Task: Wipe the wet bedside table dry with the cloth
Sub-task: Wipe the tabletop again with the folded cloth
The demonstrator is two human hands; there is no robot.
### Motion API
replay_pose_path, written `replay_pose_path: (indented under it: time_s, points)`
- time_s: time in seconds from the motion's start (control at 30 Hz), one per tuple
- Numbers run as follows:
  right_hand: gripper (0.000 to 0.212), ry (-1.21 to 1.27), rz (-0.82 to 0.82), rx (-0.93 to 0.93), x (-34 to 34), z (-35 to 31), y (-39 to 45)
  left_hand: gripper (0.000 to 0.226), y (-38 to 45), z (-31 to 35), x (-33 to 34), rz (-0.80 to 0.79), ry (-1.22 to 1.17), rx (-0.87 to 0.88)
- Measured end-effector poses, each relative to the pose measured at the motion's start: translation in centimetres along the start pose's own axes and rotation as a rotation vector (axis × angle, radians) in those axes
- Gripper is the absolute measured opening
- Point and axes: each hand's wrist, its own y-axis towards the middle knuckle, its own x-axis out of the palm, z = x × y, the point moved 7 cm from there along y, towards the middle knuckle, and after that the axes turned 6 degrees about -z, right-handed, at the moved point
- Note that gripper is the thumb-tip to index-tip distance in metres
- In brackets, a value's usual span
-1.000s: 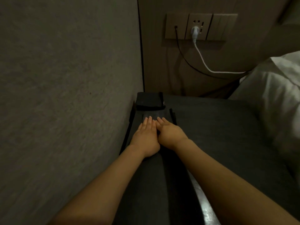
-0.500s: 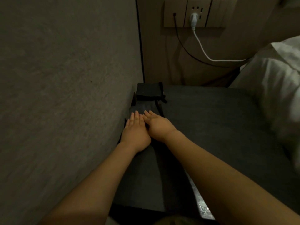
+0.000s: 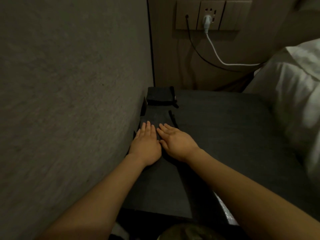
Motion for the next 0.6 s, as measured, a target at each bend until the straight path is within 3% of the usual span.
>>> replay_pose_path:
  time_s: [0.6]
  points:
    - [0.052, 0.053, 0.037, 0.084, -0.8, 4.4, -5.7, 0.064, -0.6, 7.0, 0.5, 0.000, -0.025, 0.074]
